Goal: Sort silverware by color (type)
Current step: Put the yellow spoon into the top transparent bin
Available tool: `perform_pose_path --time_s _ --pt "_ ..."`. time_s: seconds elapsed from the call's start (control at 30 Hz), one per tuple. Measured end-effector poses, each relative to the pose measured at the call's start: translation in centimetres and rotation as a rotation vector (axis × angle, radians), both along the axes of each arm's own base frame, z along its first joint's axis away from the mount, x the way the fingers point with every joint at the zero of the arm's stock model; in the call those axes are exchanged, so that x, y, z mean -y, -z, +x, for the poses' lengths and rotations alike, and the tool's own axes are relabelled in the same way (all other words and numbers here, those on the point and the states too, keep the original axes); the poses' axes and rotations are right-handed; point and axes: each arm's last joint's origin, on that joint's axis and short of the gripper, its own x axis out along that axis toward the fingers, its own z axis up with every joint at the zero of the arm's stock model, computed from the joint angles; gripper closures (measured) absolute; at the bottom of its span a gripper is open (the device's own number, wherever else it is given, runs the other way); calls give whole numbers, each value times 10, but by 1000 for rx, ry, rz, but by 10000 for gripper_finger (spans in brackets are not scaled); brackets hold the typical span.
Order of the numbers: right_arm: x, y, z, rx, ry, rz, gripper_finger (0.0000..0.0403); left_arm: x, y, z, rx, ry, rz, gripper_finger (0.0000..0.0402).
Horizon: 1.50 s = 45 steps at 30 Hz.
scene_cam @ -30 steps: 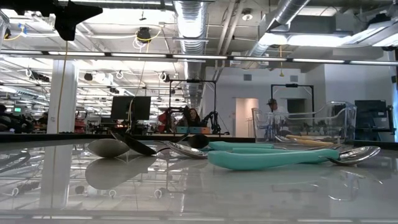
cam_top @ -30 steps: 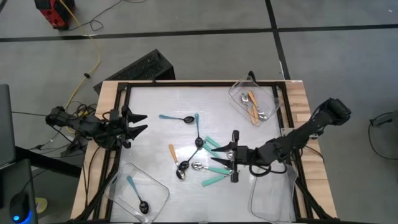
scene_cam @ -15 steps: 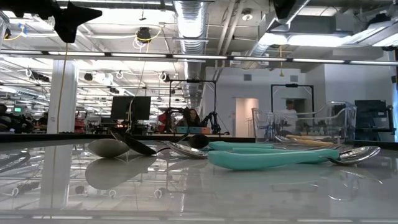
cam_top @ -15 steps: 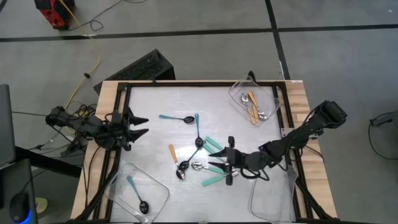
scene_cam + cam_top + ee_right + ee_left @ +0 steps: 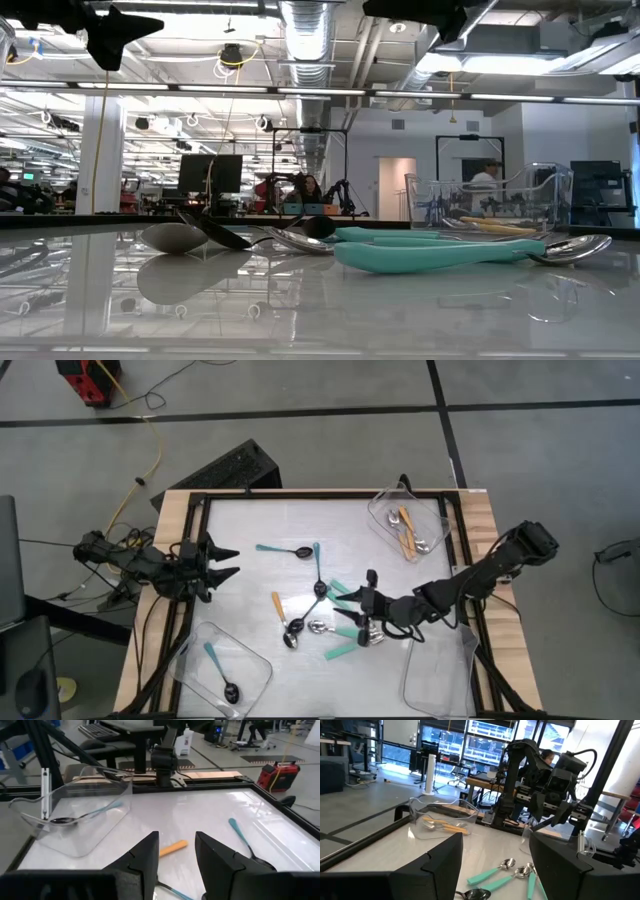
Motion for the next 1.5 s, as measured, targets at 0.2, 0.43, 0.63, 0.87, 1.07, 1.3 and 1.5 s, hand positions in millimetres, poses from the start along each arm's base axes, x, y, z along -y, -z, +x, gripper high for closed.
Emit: perform_pose_path --time_s 0.2,0.43,0.63,0.87,1.07,1.3,1.5 --pt "12 5 6 -16 55 35 250 0 -1 0 5 -1 -2 185" --pt "20 4 9 -3 85 60 242 0 -1 0 5 -1 -2 185" --pt "18 9 13 -2 94 89 191 0 -1 0 6 -1 -2 185" --pt "16 16 17 -10 92 83 161 3 4 6 -45 32 18 189" --pt "21 27 23 -30 121 96 163 11 12 20 -146 119 68 200" --pt "17 30 24 -37 107 88 163 24 20 44 -267 279 146 217" --pt "15 30 23 -37 102 88 163 33 12 67 -353 288 270 218"
